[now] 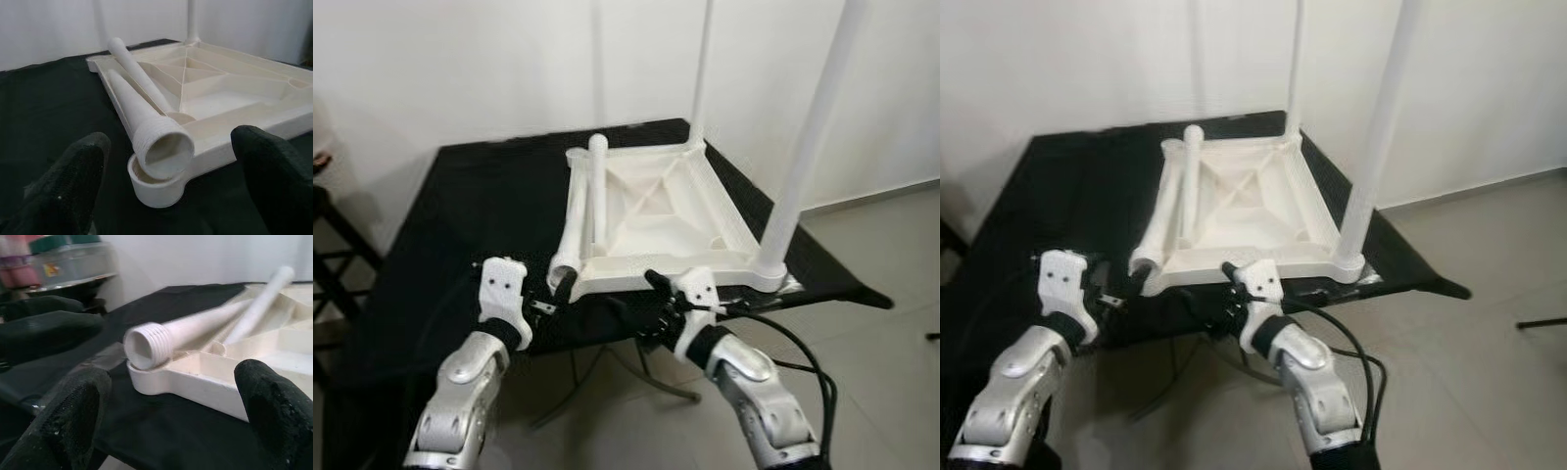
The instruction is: Building children table
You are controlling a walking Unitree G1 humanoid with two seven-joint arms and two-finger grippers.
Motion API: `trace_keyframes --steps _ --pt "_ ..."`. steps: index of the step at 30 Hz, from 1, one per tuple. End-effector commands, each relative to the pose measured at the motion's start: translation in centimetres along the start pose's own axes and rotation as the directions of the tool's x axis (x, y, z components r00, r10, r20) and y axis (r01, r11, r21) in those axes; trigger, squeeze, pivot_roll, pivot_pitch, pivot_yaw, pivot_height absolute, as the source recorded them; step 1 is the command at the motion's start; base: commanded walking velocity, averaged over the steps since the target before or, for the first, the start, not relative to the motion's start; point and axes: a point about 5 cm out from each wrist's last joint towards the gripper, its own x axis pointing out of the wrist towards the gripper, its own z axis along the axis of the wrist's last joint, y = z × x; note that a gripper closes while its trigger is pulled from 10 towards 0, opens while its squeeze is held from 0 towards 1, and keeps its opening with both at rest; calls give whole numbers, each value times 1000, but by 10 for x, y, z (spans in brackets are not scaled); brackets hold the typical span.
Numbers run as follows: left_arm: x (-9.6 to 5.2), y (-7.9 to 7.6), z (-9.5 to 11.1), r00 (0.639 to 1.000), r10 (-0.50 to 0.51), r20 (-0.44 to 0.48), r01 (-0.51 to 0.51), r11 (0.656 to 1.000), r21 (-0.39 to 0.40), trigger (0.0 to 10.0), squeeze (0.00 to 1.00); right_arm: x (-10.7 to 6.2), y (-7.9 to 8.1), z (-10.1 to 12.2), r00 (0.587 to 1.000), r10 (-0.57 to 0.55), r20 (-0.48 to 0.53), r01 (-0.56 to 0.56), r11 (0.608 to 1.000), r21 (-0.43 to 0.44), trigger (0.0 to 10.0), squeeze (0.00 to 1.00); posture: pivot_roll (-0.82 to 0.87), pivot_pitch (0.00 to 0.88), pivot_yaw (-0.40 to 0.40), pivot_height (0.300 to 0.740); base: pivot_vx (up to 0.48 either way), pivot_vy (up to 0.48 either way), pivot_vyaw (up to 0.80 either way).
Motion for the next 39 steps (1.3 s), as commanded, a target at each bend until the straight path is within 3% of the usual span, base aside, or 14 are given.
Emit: trace_keyframes --steps 1,11,20,32,39 --pt "-2 2 -3 1000 3 -17 -3 1000 3 10000 0 1 1 1 1000 8 2 -8 1000 8 10000 0 -116 0 45 740 0 0 0" --pt "0 3 -4 999 41 -35 -39 998 39 10000 0 1 -1 2 1000 -14 -8 14 999 -46 10000 0 -126 0 17 740 0 0 0" --pt "3 -2 4 999 37 20 -38 998 50 10000 0 1 -8 5 997 -72 -4 72 994 -87 10000 0 -157 0 -28 740 0 0 0" --pt "5 -13 4 999 -8 49 9 1000 -18 10000 0 16 1 -4 999 -45 -14 43 994 -95 10000 0 -89 0 -80 740 0 0 0" --pt "4 -25 16 984 -152 88 148 988 41 10000 0 22 2 3 1000 -29 11 30 996 -84 10000 0 -90 0 -10 740 0 0 0"
